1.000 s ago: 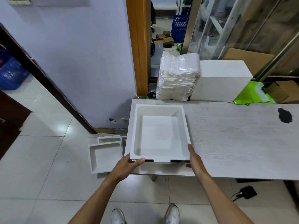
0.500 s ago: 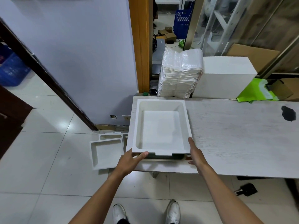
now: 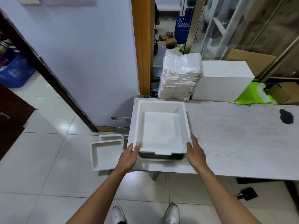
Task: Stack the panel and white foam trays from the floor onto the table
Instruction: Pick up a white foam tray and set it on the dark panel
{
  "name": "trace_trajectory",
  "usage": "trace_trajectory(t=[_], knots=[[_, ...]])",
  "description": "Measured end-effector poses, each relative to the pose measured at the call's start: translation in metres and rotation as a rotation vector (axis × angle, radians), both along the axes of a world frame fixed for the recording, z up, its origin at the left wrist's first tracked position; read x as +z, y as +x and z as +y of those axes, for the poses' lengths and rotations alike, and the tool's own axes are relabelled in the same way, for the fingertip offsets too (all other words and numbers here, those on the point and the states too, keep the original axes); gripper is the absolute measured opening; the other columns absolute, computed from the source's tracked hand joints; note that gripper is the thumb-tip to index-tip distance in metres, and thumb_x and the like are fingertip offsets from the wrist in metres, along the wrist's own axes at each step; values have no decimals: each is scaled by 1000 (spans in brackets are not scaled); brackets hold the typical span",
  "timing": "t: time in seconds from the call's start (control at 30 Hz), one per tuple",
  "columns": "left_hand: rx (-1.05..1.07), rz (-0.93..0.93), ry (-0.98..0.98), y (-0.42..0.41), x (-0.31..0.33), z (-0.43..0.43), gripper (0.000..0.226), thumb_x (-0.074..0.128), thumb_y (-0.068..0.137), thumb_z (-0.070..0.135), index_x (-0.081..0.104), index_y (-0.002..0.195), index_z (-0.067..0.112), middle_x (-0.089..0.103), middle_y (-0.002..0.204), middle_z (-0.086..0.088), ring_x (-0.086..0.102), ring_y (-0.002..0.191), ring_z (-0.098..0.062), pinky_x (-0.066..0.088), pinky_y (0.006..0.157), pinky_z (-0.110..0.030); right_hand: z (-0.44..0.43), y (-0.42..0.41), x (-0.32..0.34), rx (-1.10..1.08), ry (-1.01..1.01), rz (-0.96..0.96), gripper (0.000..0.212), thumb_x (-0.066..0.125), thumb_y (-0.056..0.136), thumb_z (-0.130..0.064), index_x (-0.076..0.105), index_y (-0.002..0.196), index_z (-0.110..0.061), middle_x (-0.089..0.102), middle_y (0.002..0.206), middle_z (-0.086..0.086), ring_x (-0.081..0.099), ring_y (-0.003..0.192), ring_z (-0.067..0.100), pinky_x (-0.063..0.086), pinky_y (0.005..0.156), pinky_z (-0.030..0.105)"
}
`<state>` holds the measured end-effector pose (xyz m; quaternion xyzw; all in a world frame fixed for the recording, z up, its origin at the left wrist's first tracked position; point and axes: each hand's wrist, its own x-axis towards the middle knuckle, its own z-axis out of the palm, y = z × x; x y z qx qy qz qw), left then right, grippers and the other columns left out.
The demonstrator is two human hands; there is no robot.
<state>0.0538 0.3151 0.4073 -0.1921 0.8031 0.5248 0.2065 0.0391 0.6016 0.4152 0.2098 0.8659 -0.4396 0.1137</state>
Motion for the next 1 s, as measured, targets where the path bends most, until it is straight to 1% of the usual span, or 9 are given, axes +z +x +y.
trace_trajectory(t=[0.13, 0.23, 0.3, 0.4, 0.53, 0.63, 0.77, 0.9, 1.0], knots=[[8, -29, -29, -3, 5, 3, 74, 37, 93, 71, 39, 151, 24, 51, 148, -3, 53, 131, -27, 38, 112, -49, 3, -1, 1, 51, 61, -21, 53, 31, 103, -39, 18, 155, -41, 41, 155, -6, 47, 134, 28, 41, 107, 46], [-1, -18, -58, -5, 10, 1, 76, 34, 91, 75, 39, 151, 29, 45, 153, -2, 50, 133, -28, 37, 113, -50, 5, -3, 4, 82, 92, -26, 56, 31, 103, -42, 14, 157, -38, 33, 160, -6, 40, 140, 26, 37, 111, 45], [18, -8, -67, -6, 16, -3, 72, 32, 92, 75, 39, 150, 33, 41, 155, 1, 48, 136, -28, 34, 114, -49, 3, -5, 11, 77, 130, -8, 57, 31, 104, -46, 14, 157, -36, 33, 159, -1, 39, 140, 27, 36, 109, 44], [24, 26, -81, -7, 22, -13, 72, 29, 91, 76, 42, 149, 34, 44, 154, 3, 48, 135, -25, 35, 114, -49, -6, -8, 24, 82, 250, 41, 57, 31, 104, -48, 19, 157, -29, 37, 152, 8, 38, 137, 28, 38, 104, 44], [47, 80, -103, -4, 35, -31, 73, 26, 91, 76, 44, 147, 33, 47, 151, 2, 47, 136, -25, 35, 114, -50, -26, -20, 35, 109, 354, 192, 56, 34, 104, -46, 29, 154, -22, 34, 154, 8, 33, 139, 28, 35, 111, 45], [80, 124, -157, 3, 52, -47, 64, 28, 100, 64, 39, 151, 28, 41, 155, 1, 39, 142, -23, 29, 115, -43, -51, -30, 40, 185, 352, 256, 53, 34, 104, -44, 32, 153, -24, 29, 158, 7, 28, 144, 28, 30, 115, 45], [165, 166, -175, 13, 63, -80, 59, 29, 102, 59, 43, 149, 26, 47, 151, 0, 45, 137, -23, 33, 111, -40, -94, -42, 50, 311, 334, 318, 50, 34, 105, -41, 36, 151, -24, 30, 158, 6, 31, 143, 29, 30, 115, 46], [238, 173, -180, 25, 67, -116, 67, 24, 96, 71, 51, 141, 30, 57, 142, -1, 53, 130, -25, 40, 110, -49, -141, -48, 57, 449, 355, 377, 48, 36, 104, -38, 40, 150, -23, 37, 154, 7, 36, 139, 28, 32, 111, 44], [281, 157, -221, 35, 65, -144, 71, 21, 90, 78, 53, 138, 36, 61, 136, 2, 57, 124, -24, 42, 107, -50, -177, -50, 56, 587, 368, 415, 48, 36, 105, -39, 40, 150, -22, 42, 152, 8, 39, 137, 27, 35, 111, 43]])
